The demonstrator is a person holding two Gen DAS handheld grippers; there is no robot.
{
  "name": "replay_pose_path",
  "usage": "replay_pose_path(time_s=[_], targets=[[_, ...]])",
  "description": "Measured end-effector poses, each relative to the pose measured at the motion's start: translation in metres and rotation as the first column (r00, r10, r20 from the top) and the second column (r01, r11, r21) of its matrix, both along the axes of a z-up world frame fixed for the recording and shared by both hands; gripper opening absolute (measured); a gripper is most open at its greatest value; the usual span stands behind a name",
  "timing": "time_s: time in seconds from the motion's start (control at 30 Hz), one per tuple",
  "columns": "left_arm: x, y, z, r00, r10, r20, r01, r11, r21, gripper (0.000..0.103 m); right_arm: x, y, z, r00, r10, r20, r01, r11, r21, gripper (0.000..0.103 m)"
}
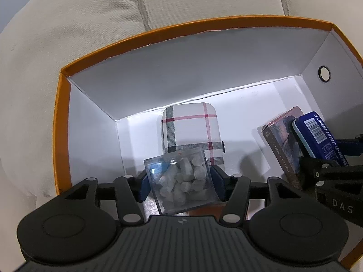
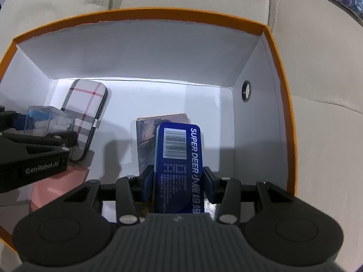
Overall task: Organize rigid objects
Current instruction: 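Lower the pill box and blue box into the orange box and release both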
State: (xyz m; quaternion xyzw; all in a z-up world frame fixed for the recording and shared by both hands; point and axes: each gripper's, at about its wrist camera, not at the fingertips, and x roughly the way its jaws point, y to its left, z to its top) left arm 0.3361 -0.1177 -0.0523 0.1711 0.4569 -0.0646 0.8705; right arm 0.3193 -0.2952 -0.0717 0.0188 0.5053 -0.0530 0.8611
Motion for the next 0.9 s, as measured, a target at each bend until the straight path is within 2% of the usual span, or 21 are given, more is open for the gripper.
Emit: replay_pose_path(time_s=[0.17, 0.5, 0.9], targets=[[-0.002, -0.004, -0.004, 1.0, -0.024, -0.02, 0.024, 1.0, -0.001, 0.079, 0.002, 0.001, 0.001, 1.0, 0.006, -0.003, -0.006, 1.0, -0.002, 0.047], [-0.011, -0.004, 0.0, 1.0, -0.032, -0.002, 0.031, 0.999, -0.015, 0.079, -0.011, 0.006, 0.012, 0.999, 0.051, 0.01, -0.051, 0.998, -0.023, 0.047], [-0.031, -0.004, 0.026, 0.999, -0.046, 0.01, 0.046, 0.998, -0.031, 0.08, -0.042, 0.008, 0.045, 0.994, 0.089, 0.059, -0.086, 0.995, -0.043, 0.051]])
